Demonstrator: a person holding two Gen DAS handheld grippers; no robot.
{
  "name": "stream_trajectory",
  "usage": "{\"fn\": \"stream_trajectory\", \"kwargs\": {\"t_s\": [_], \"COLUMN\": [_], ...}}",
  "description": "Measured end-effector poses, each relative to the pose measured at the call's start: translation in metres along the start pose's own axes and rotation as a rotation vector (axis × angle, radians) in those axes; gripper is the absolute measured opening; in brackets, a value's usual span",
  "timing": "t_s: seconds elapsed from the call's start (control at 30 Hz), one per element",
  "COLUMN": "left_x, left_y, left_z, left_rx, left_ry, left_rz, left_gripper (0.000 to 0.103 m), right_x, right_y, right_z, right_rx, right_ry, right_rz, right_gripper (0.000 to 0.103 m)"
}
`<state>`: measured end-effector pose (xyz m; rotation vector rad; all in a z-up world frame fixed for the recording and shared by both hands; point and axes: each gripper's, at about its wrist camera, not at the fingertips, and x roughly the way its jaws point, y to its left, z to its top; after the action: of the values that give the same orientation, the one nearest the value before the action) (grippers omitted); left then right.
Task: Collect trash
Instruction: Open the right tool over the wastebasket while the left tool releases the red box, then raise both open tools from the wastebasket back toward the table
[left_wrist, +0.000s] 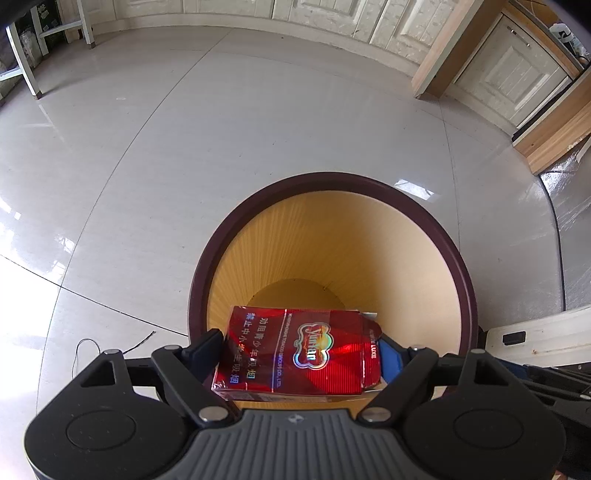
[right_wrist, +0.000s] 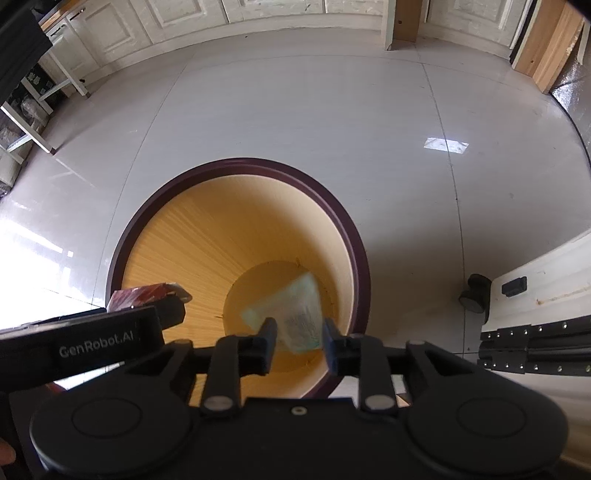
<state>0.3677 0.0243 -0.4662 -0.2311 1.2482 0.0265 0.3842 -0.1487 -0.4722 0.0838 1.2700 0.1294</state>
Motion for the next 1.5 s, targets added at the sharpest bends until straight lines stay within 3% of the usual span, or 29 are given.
{"fn": "stream_trajectory", "kwargs": {"t_s": [0.07, 0.23, 0.4, 0.47, 0.63, 0.9, 1.27, 1.5], "left_x": [0.0, 0.003, 0.004, 0.003, 0.0, -0.005, -0.018, -0.034], "left_y": [0.0, -0.003, -0.004, -0.003, -0.005, -0.004, 0.009, 0.018], "left_z": [0.0, 0.003, 0.005, 0.006, 0.007, 0.007, 0.009, 0.006], "left_rx": [0.002, 0.005, 0.012, 0.008, 0.011, 0.001, 0.005, 0.03], "left_ry": [0.001, 0.006, 0.014, 0.018, 0.016, 0.029, 0.071, 0.077], "left_rz": [0.004, 0.008, 0.009, 0.005, 0.006, 0.025, 0.105, 0.143], "left_gripper": [0.084, 0.084, 0.085, 0.094, 0.102, 0.103, 0.103, 0.103], "right_x": [0.0, 0.001, 0.0, 0.0, -0.005, -0.012, -0.022, -0.035], "right_y": [0.001, -0.001, 0.0, 0.0, -0.002, -0.006, -0.009, -0.006], "right_z": [0.0, -0.002, -0.007, -0.009, -0.011, -0.014, -0.017, -0.017], "right_rx": [-0.002, -0.001, -0.032, -0.039, -0.039, -0.043, -0.032, -0.047], "right_ry": [0.004, 0.023, 0.042, 0.049, 0.042, 0.032, 0.002, -0.019], "right_rz": [-0.003, -0.001, -0.011, -0.022, -0.014, -0.022, -0.061, -0.099], "right_gripper": [0.037, 0.038, 0.052, 0.054, 0.064, 0.074, 0.1, 0.103]}}
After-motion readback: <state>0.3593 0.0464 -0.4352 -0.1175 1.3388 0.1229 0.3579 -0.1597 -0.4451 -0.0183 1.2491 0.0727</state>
